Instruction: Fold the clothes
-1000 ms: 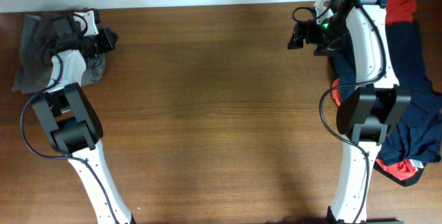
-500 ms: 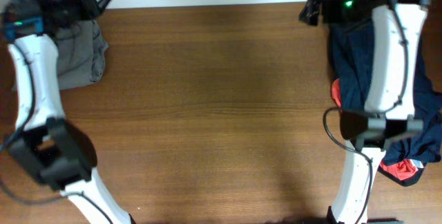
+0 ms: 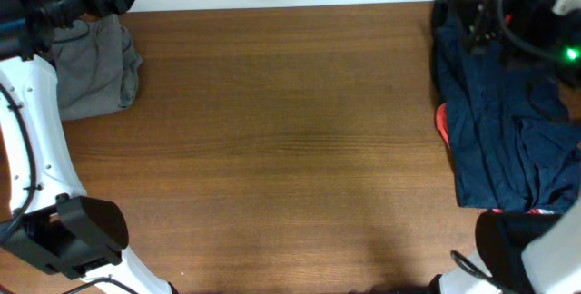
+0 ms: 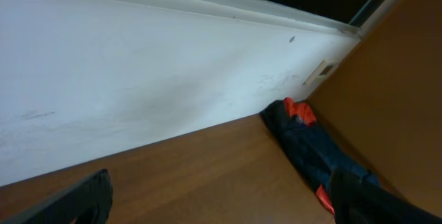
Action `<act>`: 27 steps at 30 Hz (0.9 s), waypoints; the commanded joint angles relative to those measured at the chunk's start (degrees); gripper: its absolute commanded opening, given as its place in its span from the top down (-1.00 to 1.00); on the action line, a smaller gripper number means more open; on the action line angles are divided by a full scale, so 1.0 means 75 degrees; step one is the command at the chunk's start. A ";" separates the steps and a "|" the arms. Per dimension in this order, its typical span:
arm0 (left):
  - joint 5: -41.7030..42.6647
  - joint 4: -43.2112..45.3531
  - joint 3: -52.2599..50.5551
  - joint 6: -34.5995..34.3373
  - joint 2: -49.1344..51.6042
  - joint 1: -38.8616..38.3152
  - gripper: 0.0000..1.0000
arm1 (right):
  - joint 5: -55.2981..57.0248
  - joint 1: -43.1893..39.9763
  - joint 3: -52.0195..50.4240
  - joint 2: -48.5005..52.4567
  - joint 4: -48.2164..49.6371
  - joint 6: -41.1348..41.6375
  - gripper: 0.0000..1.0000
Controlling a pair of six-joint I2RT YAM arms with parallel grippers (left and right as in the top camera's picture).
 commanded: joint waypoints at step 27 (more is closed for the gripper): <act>0.0102 -0.0006 -0.0026 0.0006 0.0041 -0.0012 -0.99 | 0.1367 -0.0020 -1.1590 -0.6102 0.7402 -0.2366 -0.97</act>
